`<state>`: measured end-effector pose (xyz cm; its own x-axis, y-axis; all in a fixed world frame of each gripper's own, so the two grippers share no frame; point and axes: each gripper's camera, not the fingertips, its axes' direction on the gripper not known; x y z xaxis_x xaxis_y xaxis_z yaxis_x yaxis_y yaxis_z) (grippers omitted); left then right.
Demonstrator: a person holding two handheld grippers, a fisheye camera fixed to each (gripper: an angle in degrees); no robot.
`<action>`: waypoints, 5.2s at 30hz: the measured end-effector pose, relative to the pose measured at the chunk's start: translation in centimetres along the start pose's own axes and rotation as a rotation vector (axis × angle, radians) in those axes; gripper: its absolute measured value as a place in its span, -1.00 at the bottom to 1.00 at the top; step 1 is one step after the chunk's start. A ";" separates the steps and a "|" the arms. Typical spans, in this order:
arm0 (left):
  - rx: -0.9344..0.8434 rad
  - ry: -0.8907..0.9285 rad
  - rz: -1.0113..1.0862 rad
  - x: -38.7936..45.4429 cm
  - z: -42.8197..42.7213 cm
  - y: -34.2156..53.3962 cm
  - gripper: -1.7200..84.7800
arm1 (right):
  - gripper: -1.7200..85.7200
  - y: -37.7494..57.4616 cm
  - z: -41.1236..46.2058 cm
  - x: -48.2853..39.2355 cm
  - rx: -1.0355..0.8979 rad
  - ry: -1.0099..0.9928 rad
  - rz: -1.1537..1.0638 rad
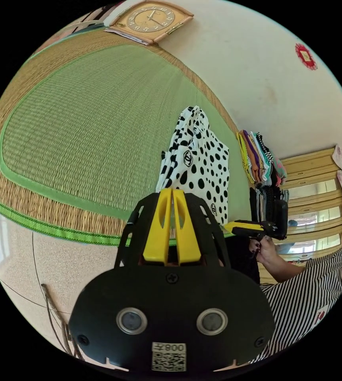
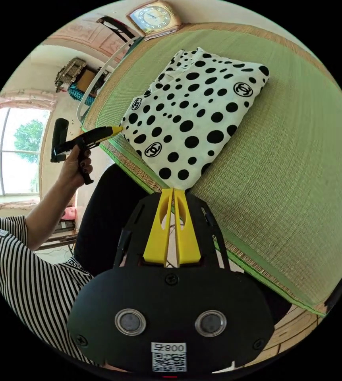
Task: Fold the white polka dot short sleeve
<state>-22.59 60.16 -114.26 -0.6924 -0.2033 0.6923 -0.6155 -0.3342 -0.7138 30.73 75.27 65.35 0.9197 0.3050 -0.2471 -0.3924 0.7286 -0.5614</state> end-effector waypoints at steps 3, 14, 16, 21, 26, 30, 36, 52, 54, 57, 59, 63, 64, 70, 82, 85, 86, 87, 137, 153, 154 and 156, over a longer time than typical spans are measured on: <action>-0.005 0.070 0.059 2.2 -0.1 0.9 -0.92 | -0.95 0.8 -0.3 2.0 -0.003 -0.052 0.046; -0.341 0.043 0.555 17.0 10.0 4.1 -0.81 | -0.85 3.9 -4.6 11.8 0.129 -0.404 0.248; -0.396 -0.066 0.650 18.7 11.8 5.0 -0.82 | -0.83 4.2 -4.9 13.2 0.136 -0.442 0.271; -0.406 -0.181 0.704 19.7 12.8 5.9 -0.90 | -0.80 4.1 -5.3 15.9 0.131 -0.500 0.303; -0.345 -0.155 0.681 19.8 11.5 6.3 -0.92 | -0.78 3.6 -5.2 17.5 0.132 -0.559 0.329; -0.301 -0.130 0.669 19.4 10.2 6.3 -0.93 | -0.78 3.4 -5.2 18.7 0.143 -0.633 0.357; -0.294 -0.117 0.667 18.1 9.6 5.9 -0.93 | -0.81 3.4 -5.3 20.1 0.159 -0.693 0.385; 0.025 0.579 -0.265 -4.2 1.3 4.9 -0.76 | -0.92 2.5 -11.2 20.0 0.239 -0.815 0.291; 0.065 0.680 -0.365 -6.1 1.7 5.1 -0.73 | -0.92 1.9 -12.3 19.5 0.248 -0.822 0.267; 0.145 0.756 -0.461 -8.0 1.8 5.1 -0.70 | -0.92 1.3 -13.2 19.0 0.247 -0.819 0.242; 0.153 0.741 -0.494 -8.7 1.8 4.8 -0.70 | -0.92 1.1 -13.6 18.9 0.249 -0.820 0.235; 0.184 0.747 -0.568 -9.8 1.4 4.2 -0.71 | -0.92 1.4 -14.7 18.8 0.267 -0.827 0.220; 0.190 0.751 -0.587 -9.9 1.4 4.1 -0.72 | -0.92 1.4 -14.8 18.8 0.270 -0.828 0.217; 0.259 0.763 -0.649 -10.3 1.0 2.9 -0.76 | -0.92 2.5 -15.6 18.9 0.281 -0.832 0.211; 0.230 0.723 -0.515 -5.6 -1.1 1.9 -0.90 | -0.92 9.9 -15.3 22.0 0.265 -0.809 0.301; 0.201 0.713 -0.461 -3.4 -1.9 2.5 -0.90 | -0.92 13.0 -15.3 22.3 0.252 -0.806 0.313; 0.197 0.714 -0.452 -2.9 -2.0 2.6 -0.90 | -0.92 14.3 -15.4 22.3 0.258 -0.824 0.313; 0.189 0.718 -0.437 -2.0 -2.2 3.0 -0.90 | -0.92 15.7 -15.5 22.4 0.268 -0.840 0.317; -0.101 0.752 0.502 76.6 34.8 -35.9 -0.92 | -0.93 25.3 -64.4 48.0 0.975 -0.271 0.335; -0.242 0.677 0.562 82.2 42.9 -30.8 -0.95 | -0.96 30.7 -54.1 44.6 0.995 -0.109 0.401; -0.209 0.671 0.589 83.3 42.5 -30.9 -0.95 | -0.96 30.1 -53.9 43.6 0.989 -0.091 0.378; -0.181 0.656 0.624 85.3 42.5 -31.2 -0.96 | -0.96 26.8 -52.9 40.3 0.936 0.002 0.323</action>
<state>-46.46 14.16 -28.42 -0.9590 0.2828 0.0170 -0.0703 -0.1796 -0.9812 56.82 74.66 -1.46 0.7691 0.5743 -0.2804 -0.4584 0.8014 0.3842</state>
